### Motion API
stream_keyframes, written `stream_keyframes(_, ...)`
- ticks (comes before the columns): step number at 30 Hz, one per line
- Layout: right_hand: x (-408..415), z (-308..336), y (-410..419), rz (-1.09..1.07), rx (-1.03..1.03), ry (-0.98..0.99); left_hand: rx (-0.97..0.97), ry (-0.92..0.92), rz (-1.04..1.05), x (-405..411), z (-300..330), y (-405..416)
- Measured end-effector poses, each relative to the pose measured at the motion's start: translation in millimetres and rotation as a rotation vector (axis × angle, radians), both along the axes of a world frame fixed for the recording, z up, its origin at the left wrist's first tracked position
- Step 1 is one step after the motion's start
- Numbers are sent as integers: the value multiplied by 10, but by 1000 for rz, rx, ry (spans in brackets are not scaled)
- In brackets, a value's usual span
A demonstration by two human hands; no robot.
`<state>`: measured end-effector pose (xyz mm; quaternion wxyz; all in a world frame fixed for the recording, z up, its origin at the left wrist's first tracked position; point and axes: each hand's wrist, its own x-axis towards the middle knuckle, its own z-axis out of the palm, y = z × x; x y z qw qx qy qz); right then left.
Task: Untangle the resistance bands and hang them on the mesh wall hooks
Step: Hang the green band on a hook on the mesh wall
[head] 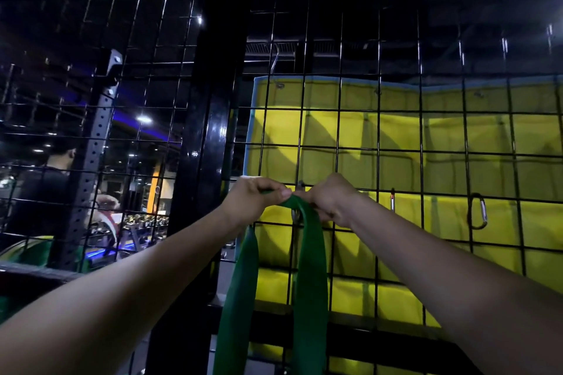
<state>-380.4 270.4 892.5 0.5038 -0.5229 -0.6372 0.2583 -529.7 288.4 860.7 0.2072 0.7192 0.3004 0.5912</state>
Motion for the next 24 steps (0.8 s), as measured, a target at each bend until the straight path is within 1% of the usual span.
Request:
stream_keyframes(4, 14, -30, 79, -63, 70, -49, -1, -4, 50, 28, 8, 8)
stream_keyframes(9, 11, -83, 65, -42, 123, -25, 91, 64, 91, 37, 64, -59)
stream_keyframes(12, 31, -88, 47, -21, 116, 13, 78, 106, 78, 42, 100, -77)
stream_keyframes(16, 49, -86, 13, 9, 98, 34, 48, 97, 108, 62, 105, -51)
stream_keyframes(20, 51, -84, 34, -29, 106, 47, 39, 169, 132, 97, 140, -61)
stream_keyframes(24, 58, -69, 25, 24, 68, 68, 46, 218, 124, 46, 109, -33)
